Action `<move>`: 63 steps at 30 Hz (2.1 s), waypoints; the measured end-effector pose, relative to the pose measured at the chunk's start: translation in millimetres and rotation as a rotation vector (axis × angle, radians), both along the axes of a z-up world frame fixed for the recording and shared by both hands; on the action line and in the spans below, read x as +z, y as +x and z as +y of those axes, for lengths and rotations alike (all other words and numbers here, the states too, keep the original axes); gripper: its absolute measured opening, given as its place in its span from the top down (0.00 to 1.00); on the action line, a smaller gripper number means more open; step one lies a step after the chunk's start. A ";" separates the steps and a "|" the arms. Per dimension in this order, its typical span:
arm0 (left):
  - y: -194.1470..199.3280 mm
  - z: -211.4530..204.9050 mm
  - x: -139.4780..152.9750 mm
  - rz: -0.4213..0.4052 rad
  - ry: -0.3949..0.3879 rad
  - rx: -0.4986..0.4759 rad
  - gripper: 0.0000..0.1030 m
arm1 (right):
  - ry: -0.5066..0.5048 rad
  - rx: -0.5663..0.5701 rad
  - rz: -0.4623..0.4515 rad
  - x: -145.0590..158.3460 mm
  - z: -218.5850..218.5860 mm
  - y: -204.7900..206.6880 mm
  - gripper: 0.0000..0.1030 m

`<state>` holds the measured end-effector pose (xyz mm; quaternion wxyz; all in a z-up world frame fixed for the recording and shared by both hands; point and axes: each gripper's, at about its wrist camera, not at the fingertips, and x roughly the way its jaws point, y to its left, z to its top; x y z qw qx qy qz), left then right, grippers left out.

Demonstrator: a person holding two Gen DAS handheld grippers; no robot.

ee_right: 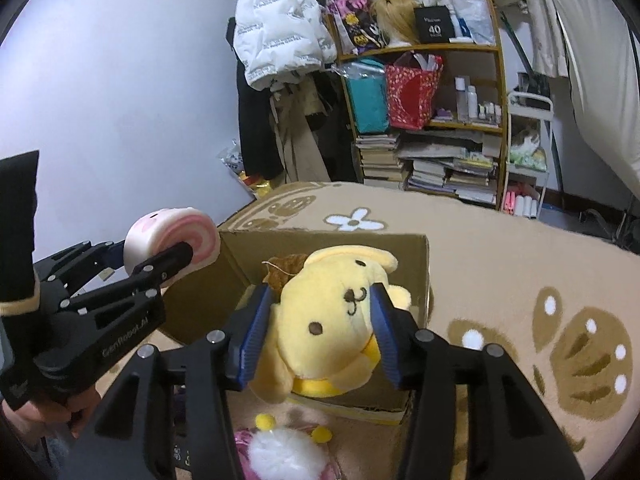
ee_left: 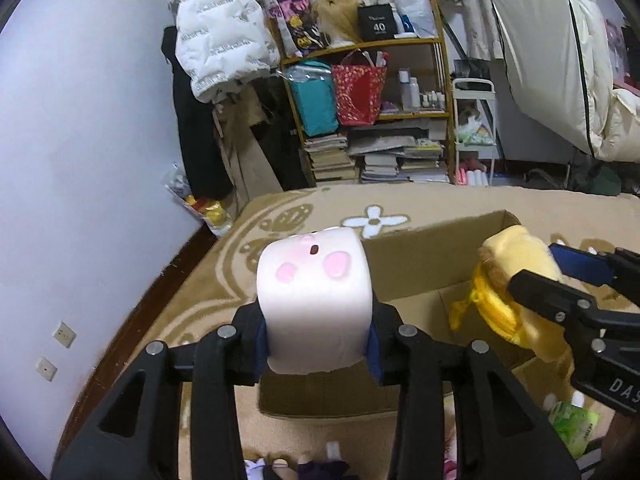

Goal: Organize soft objects
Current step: 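Lower pink plush into box and open left tool while right releases yellow plush, then withdraw both open tools from the box back toward the toy pile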

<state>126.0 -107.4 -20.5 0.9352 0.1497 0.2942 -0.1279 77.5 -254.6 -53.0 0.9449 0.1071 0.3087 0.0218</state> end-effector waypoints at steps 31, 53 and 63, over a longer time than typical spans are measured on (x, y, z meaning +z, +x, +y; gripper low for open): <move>0.9 46.3 24.4 0.009 -0.090 0.149 0.00 | 0.043 -0.047 0.003 4.2 -9.5 -17.3 0.00; -51.7 84.2 31.0 0.111 -0.102 0.186 0.00 | 0.053 -0.076 0.003 20.9 -2.1 -74.3 0.00; -52.7 99.3 19.7 0.203 -0.112 0.246 0.00 | 0.057 -0.067 0.037 13.9 8.7 -87.3 0.00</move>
